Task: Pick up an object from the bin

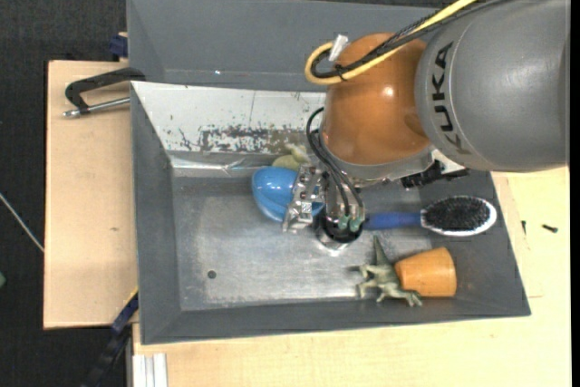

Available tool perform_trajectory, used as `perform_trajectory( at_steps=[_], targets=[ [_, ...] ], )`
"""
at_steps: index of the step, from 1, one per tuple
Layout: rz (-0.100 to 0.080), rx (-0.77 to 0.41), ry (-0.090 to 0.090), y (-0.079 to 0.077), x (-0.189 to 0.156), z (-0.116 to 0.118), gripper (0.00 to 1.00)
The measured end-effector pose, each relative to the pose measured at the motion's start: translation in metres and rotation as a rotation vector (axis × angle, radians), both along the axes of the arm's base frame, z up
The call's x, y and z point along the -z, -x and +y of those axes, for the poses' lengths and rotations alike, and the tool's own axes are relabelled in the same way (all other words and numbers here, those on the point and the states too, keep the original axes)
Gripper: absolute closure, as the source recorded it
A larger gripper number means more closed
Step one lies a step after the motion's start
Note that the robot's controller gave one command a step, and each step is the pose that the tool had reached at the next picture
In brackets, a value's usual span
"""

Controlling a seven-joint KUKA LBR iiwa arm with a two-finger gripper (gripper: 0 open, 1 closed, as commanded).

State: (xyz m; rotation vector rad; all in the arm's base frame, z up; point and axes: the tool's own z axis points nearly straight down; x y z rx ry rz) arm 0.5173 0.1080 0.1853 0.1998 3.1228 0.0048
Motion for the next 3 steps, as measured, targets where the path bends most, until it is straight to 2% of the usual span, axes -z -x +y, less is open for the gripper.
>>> perform_trajectory(
  at_steps=[1,2,3],
  targets=[
    [0.0,-0.012,-0.001,0.006,-0.068,0.005,1.0],
    [0.005,-0.305,0.003,-0.031,-0.06,0.016,1.0],
    [0.012,-0.587,0.005,0.008,-0.054,0.019,1.0]
  ],
)
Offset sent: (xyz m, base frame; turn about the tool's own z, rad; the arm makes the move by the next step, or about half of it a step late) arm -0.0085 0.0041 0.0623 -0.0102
